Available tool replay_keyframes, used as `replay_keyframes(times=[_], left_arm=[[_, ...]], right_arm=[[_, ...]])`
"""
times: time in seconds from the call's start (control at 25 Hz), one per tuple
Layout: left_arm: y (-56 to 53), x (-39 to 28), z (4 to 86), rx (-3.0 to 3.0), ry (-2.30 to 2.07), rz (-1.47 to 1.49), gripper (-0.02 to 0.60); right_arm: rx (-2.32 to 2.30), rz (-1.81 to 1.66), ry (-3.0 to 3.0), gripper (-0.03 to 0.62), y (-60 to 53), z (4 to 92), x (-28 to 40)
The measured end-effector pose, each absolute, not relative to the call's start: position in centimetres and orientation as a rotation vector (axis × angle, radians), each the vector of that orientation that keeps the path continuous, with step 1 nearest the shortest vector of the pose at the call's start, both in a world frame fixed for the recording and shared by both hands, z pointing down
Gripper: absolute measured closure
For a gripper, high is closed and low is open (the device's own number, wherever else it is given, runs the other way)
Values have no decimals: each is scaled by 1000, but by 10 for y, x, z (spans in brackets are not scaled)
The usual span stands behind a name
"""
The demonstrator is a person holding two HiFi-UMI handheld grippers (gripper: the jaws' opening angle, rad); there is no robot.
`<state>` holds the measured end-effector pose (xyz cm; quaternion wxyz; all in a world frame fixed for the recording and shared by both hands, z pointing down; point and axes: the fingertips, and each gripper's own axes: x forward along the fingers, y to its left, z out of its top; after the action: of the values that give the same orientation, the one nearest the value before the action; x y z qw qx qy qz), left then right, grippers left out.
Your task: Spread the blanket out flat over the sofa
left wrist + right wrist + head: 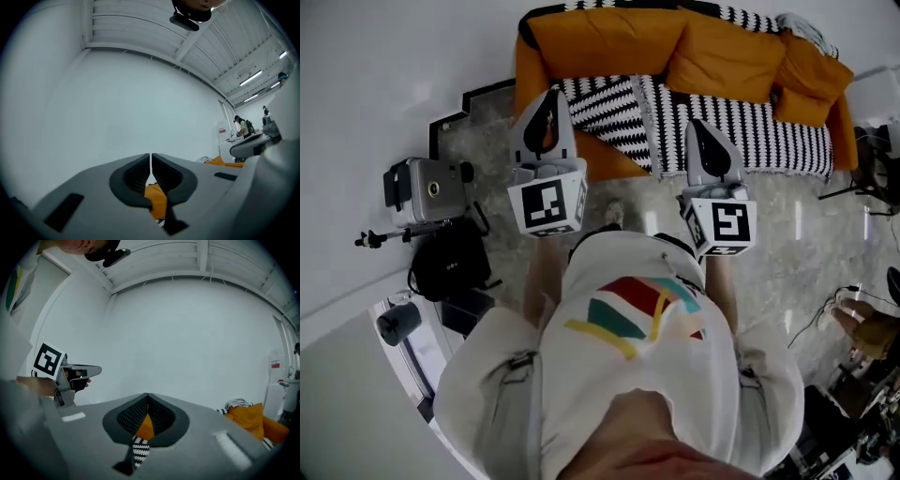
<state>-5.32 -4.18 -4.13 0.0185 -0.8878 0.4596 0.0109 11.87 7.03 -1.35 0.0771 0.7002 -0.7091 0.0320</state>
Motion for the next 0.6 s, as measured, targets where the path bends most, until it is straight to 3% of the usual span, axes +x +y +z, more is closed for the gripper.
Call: replay_keyframes(times=[0.6], left_arm=[[-73, -24, -43, -2708, 1598, 14, 558]], right_arm=[[2054, 270, -2293, 589, 6, -5, 160]])
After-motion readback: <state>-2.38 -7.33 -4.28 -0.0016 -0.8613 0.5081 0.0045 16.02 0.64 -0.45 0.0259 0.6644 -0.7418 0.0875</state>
